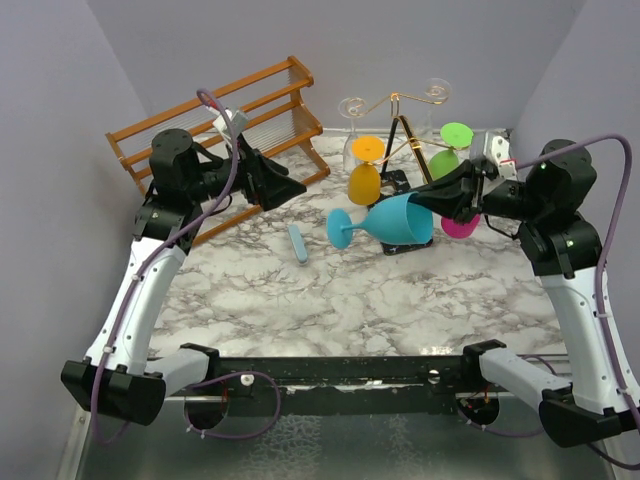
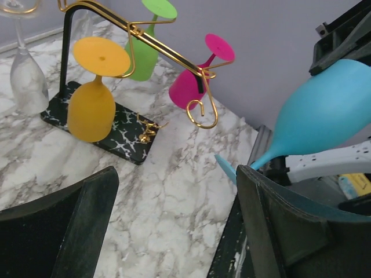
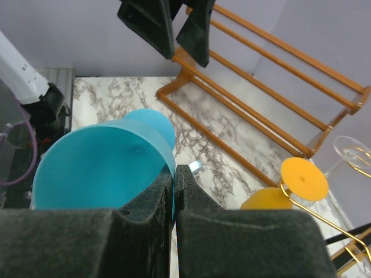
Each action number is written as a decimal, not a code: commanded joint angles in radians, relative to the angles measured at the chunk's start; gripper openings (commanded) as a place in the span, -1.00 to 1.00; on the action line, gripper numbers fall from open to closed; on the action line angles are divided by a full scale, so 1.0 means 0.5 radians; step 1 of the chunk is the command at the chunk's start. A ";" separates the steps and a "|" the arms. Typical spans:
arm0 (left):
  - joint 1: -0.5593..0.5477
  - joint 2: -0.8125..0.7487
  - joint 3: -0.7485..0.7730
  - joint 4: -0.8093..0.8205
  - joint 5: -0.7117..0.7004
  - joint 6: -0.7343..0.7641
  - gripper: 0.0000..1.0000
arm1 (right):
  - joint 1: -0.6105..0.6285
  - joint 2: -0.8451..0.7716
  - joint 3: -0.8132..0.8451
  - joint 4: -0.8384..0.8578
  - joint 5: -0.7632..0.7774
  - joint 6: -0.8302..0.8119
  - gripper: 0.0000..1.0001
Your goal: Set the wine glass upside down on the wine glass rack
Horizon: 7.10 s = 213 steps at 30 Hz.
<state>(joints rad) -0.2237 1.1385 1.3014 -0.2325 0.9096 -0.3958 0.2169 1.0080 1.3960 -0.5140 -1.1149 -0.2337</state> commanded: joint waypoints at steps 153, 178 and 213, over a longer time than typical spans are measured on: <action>-1.706 1.095 0.902 -0.151 -2.439 2.882 -1.00 | -0.204 -0.704 -1.372 -0.010 0.703 -0.389 0.86; -1.837 1.243 0.913 -0.219 -2.453 2.920 -1.00 | -0.204 -0.717 -1.392 -0.008 0.712 -0.416 0.86; -1.793 1.257 0.945 -0.275 -2.216 2.710 -1.00 | -0.309 -0.636 -1.293 0.089 1.136 -0.184 0.88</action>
<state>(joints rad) -1.0859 1.7428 1.7744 -0.3775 -0.3153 0.9726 0.0879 0.6849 0.7128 -0.5274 -0.6498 -0.3660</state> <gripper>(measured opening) 0.020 0.934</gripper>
